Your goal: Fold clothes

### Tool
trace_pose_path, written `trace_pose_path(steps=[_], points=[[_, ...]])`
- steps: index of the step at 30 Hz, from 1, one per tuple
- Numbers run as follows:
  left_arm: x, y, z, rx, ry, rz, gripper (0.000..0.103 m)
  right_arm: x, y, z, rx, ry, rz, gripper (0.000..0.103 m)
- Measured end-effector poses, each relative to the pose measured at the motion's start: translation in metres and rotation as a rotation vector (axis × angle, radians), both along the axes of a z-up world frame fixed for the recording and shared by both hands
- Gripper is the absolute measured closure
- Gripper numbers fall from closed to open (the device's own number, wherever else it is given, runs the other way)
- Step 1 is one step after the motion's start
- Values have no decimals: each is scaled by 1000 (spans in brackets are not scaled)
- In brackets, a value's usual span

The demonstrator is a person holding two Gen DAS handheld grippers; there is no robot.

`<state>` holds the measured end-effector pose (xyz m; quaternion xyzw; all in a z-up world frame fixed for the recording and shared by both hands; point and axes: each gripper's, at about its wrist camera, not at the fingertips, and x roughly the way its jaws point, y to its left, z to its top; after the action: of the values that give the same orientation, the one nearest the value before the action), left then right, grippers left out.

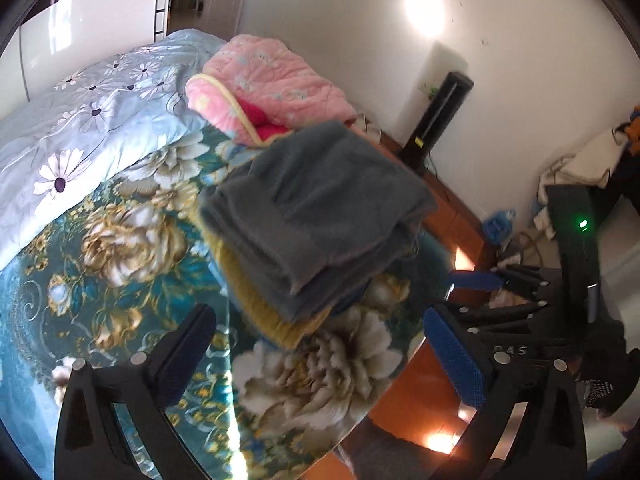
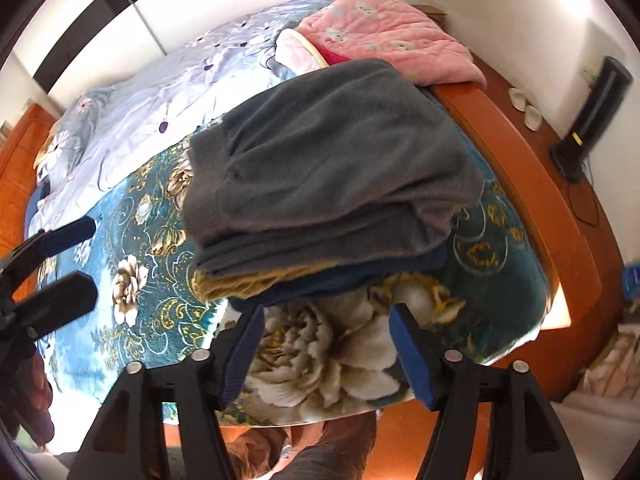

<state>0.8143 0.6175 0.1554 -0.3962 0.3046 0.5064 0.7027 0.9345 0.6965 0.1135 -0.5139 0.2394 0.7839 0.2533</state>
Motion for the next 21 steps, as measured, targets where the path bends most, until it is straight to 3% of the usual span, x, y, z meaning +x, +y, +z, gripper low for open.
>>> trace_pose_path(steps=[3, 10, 18, 21], points=[[-3, -14, -5, -26, 56, -21, 0, 3, -27, 0, 27, 2, -24, 25], [-17, -49, -6, -28, 34, -9, 0, 7, -76, 7, 44, 20, -57, 17], [-19, -70, 0, -10, 26, 85, 0, 19, -94, 10, 52, 18, -40, 15], [-18, -72, 0, -18, 34, 125, 0, 26, -93, 11, 54, 27, -23, 6]])
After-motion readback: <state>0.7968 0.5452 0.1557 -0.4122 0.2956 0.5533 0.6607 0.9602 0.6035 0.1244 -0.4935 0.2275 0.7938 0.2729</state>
